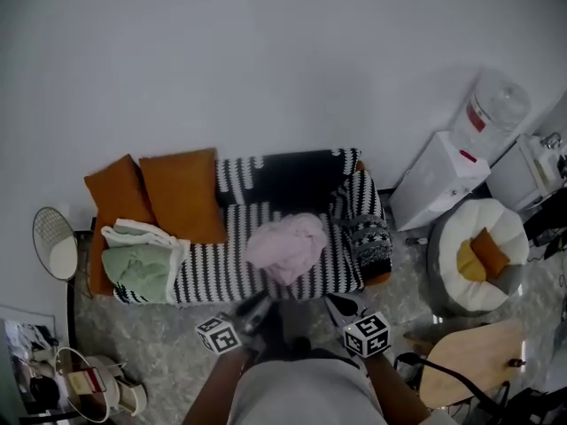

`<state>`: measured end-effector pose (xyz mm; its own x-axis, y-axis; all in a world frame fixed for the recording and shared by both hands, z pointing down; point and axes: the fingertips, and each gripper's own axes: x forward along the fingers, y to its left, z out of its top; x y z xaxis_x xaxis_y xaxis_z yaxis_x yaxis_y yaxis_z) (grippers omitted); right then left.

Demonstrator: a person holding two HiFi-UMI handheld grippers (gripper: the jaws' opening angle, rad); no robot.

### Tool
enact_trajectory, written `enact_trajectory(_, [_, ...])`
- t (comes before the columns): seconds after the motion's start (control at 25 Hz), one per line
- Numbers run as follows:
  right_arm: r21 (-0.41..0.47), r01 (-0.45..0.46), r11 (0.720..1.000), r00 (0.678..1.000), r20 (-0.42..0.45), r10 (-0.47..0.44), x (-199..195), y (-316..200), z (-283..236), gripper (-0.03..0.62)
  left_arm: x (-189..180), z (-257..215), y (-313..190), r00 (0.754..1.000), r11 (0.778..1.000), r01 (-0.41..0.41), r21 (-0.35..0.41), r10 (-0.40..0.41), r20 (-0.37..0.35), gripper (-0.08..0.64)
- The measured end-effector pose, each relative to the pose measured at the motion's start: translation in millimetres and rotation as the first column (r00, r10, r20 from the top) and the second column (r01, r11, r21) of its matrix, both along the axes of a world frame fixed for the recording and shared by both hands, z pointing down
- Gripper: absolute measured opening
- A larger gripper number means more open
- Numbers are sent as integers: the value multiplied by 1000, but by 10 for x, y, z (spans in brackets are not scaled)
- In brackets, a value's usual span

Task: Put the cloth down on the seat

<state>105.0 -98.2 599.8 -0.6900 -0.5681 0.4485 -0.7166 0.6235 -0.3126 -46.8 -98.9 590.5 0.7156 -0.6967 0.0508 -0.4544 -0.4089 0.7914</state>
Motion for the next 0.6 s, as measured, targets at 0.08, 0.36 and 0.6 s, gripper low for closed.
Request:
enact_trajectory(0.08, [-7, 19, 1000, 1000, 5, -19, 15, 134, -1, 3, -35, -62, 173, 1000, 1000, 28, 4, -28, 6, 97])
enact_trajectory(0.36, [21, 23, 1000, 1000, 18, -24, 7, 366, -186, 3, -255, -165, 643, 996, 997, 76, 6, -77, 38, 51])
enact_trajectory(0.6, [40, 7, 999, 1000, 8, -7, -38, 473, -288, 3, -584, -252, 816, 993, 996, 88, 20, -89, 79, 17])
